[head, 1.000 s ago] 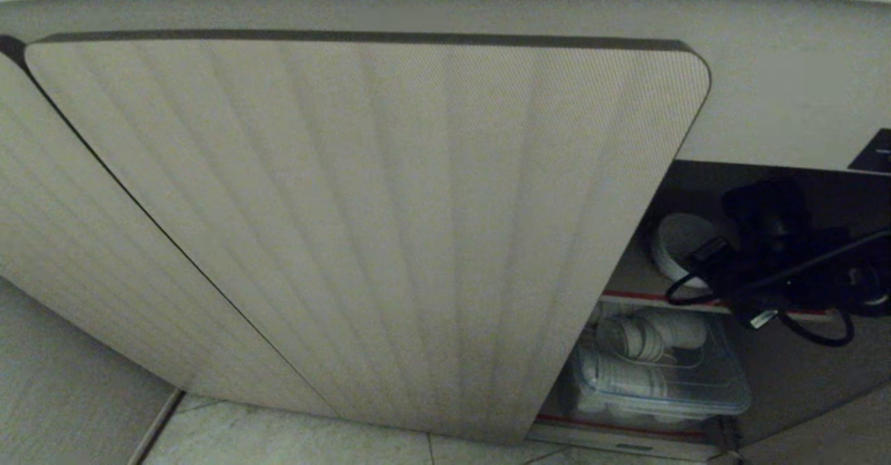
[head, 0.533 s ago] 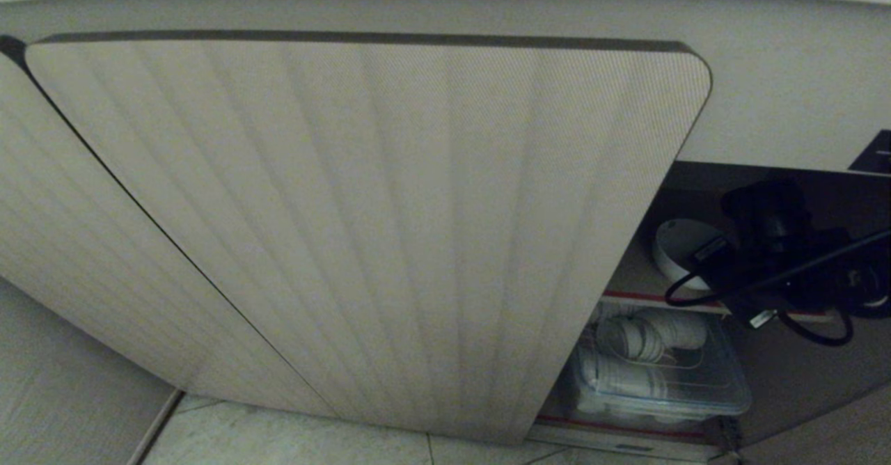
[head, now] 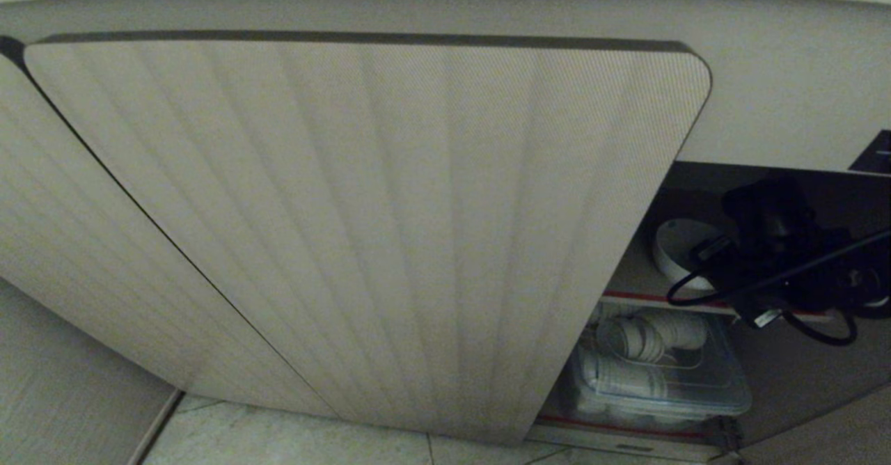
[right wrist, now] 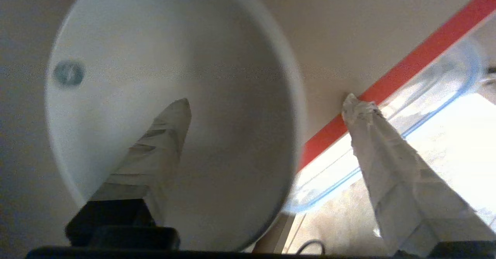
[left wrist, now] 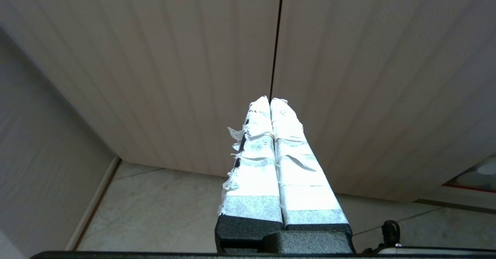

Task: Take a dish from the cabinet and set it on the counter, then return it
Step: Put it back into the cabinet

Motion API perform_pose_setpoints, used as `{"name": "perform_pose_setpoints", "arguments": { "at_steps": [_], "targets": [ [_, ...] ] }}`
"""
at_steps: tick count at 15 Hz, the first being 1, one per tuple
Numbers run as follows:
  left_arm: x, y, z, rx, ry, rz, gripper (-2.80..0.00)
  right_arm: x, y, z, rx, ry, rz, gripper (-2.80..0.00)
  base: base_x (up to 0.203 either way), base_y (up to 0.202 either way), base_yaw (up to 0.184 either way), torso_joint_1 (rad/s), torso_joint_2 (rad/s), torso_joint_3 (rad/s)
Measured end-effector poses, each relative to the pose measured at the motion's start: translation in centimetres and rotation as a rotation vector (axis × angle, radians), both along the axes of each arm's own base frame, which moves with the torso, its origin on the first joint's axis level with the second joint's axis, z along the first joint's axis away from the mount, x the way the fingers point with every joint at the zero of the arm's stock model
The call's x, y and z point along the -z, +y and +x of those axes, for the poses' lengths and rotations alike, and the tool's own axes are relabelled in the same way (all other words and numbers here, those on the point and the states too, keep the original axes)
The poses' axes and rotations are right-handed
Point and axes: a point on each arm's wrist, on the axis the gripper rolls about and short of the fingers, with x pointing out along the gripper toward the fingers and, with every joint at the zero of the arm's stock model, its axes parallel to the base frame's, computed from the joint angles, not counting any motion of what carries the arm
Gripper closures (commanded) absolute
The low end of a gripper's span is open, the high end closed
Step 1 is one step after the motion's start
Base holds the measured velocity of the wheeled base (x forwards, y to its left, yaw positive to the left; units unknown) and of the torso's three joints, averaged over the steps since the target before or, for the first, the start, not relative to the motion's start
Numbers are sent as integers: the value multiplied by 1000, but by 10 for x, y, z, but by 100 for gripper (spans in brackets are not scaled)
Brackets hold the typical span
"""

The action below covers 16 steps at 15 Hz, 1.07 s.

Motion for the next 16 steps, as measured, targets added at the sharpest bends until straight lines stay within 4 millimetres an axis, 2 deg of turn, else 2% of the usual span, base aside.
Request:
{"name": "perform_pose_setpoints", "arguments": {
  "at_steps": [9, 16],
  "targets": [
    [0, 0, 0, 0, 0, 0, 0, -8, 4, 3, -104, -140, -210, -280, 0, 0, 0, 0, 0, 0],
    [0, 0, 0, 0, 0, 0, 0, -10, 3, -10, -257, -309, -569, -280, 0, 0, 0, 0, 0, 0]
  ]
}}
